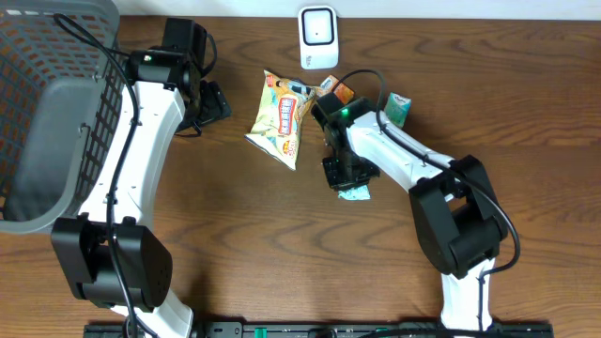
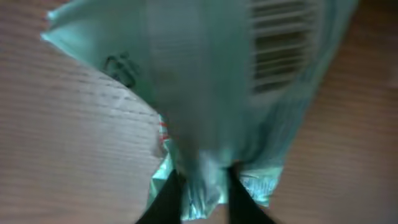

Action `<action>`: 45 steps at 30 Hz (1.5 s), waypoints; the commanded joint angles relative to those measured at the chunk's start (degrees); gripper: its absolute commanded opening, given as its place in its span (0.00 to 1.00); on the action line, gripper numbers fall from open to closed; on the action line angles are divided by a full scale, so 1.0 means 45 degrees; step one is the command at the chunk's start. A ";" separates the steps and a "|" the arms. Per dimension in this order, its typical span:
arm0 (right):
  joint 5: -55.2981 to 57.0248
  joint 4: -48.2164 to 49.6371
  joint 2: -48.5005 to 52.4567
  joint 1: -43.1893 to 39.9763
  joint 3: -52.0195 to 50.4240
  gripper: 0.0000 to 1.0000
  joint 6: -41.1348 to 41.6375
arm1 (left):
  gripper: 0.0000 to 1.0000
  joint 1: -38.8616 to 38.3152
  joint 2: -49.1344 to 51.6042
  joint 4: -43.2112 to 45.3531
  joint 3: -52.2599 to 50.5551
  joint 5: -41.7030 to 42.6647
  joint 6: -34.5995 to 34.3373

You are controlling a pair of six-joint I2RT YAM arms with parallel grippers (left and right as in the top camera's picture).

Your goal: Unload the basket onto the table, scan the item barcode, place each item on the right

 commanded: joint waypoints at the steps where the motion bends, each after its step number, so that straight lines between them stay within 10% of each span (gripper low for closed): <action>1: -0.0180 -0.0423 0.0330 0.0214 -0.0160 0.01 0.0612 | 0.98 0.0044 -0.0063 -0.0049 0.0044 -0.0160 0.0219; 10: 0.1064 -0.2414 0.0321 0.0141 0.3458 0.25 0.0510 | 0.98 0.0044 -0.0063 -0.0049 0.0044 -0.0160 0.0219; 16: 0.1054 -0.1642 0.0355 0.0155 0.2982 0.07 0.0525 | 0.98 0.0044 -0.0063 -0.0049 0.0044 -0.0160 0.0219; 31: -0.0869 0.1282 0.0345 0.0287 0.0243 0.01 -0.0165 | 0.98 0.0044 -0.0063 -0.0049 0.0044 -0.0160 0.0219; 38: -0.0481 -0.2098 0.0345 0.0287 0.3619 0.03 -0.0976 | 0.98 0.0044 -0.0063 -0.0049 0.0044 -0.0160 0.0219; 45: -0.0287 -0.4090 0.0350 0.0364 0.2380 0.06 -0.0962 | 0.98 0.0044 -0.0063 -0.0049 0.0044 -0.0160 0.0219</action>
